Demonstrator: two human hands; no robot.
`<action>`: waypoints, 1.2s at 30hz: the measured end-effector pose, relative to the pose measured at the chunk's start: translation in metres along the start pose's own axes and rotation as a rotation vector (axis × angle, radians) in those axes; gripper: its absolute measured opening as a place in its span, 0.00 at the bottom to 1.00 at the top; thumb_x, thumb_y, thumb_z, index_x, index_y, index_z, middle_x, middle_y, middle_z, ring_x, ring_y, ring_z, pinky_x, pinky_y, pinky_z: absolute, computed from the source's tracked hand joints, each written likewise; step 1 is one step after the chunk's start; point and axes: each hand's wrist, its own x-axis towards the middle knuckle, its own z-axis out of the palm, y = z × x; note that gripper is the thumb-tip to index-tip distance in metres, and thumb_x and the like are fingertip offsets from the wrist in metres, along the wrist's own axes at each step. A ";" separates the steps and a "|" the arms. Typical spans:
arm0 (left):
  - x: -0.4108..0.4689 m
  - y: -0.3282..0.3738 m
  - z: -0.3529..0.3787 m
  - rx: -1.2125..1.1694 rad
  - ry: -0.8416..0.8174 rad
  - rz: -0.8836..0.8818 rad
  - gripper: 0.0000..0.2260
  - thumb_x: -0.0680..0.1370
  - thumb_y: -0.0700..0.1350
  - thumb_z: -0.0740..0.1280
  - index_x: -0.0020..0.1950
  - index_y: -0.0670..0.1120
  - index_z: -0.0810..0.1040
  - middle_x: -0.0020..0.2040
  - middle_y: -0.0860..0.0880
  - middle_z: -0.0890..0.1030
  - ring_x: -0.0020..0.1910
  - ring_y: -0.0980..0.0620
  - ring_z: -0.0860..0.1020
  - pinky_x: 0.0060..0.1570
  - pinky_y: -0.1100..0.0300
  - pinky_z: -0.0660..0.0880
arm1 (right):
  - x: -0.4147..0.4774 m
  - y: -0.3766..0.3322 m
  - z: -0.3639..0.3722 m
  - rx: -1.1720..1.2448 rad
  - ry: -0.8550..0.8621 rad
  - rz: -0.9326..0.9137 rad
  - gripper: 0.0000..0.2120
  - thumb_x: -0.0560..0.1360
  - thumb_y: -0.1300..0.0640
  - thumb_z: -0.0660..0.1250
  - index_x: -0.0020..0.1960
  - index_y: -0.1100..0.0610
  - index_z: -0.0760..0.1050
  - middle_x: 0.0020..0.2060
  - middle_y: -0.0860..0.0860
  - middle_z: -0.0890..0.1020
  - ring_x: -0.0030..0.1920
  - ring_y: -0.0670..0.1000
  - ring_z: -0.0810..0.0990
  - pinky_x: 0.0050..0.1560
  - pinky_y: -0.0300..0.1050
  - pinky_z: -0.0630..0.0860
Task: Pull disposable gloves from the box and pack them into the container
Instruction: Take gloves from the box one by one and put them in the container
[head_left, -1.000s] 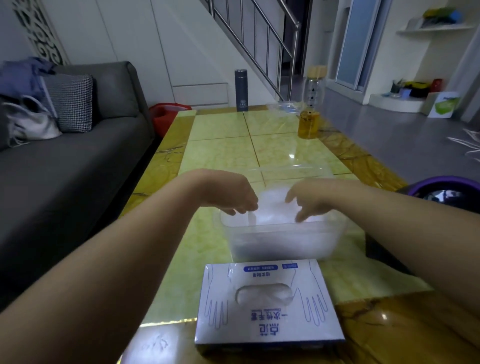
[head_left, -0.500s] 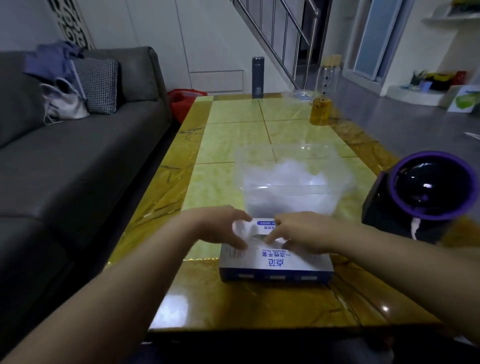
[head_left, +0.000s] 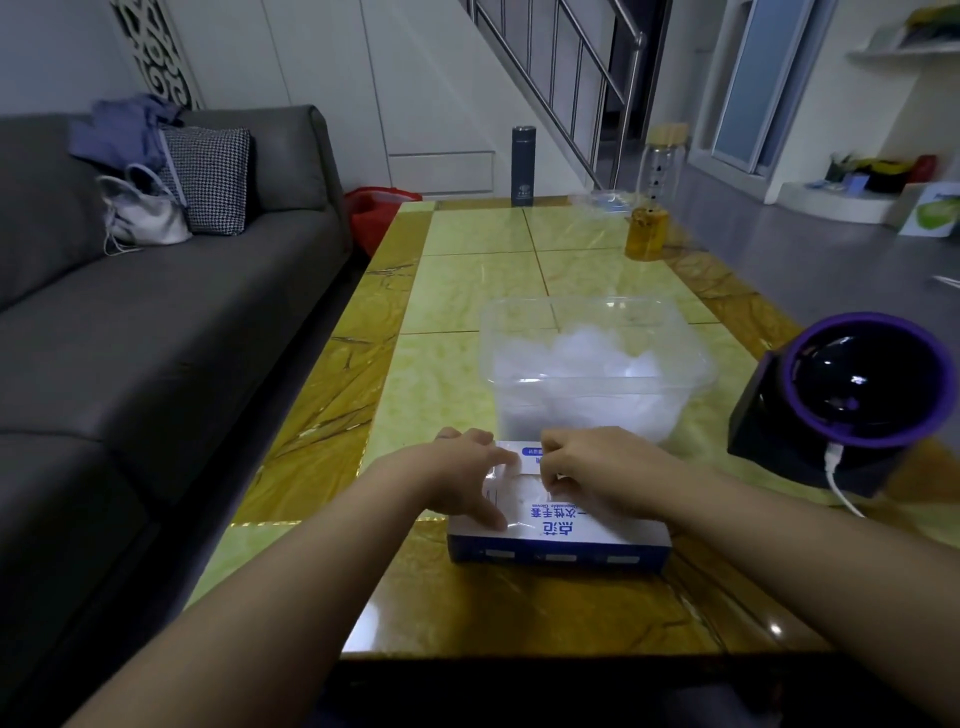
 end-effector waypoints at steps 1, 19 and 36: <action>0.000 0.000 0.000 0.001 0.000 0.001 0.36 0.74 0.56 0.70 0.77 0.57 0.55 0.78 0.51 0.53 0.75 0.44 0.50 0.71 0.44 0.56 | -0.002 0.000 -0.003 -0.020 -0.006 -0.015 0.04 0.76 0.60 0.65 0.47 0.53 0.76 0.45 0.46 0.71 0.42 0.50 0.71 0.39 0.46 0.68; 0.003 -0.003 0.003 -0.024 0.012 0.012 0.37 0.74 0.56 0.70 0.77 0.56 0.54 0.78 0.52 0.51 0.76 0.44 0.49 0.71 0.43 0.56 | -0.006 -0.009 -0.017 0.164 0.145 0.226 0.09 0.79 0.50 0.62 0.52 0.52 0.78 0.49 0.46 0.79 0.52 0.49 0.77 0.49 0.45 0.73; -0.023 -0.024 -0.033 -1.349 0.232 0.346 0.40 0.56 0.66 0.77 0.63 0.50 0.74 0.60 0.53 0.80 0.60 0.56 0.77 0.62 0.56 0.72 | -0.010 0.007 -0.111 0.364 0.531 0.184 0.08 0.76 0.53 0.67 0.51 0.54 0.82 0.41 0.41 0.77 0.42 0.38 0.75 0.43 0.31 0.70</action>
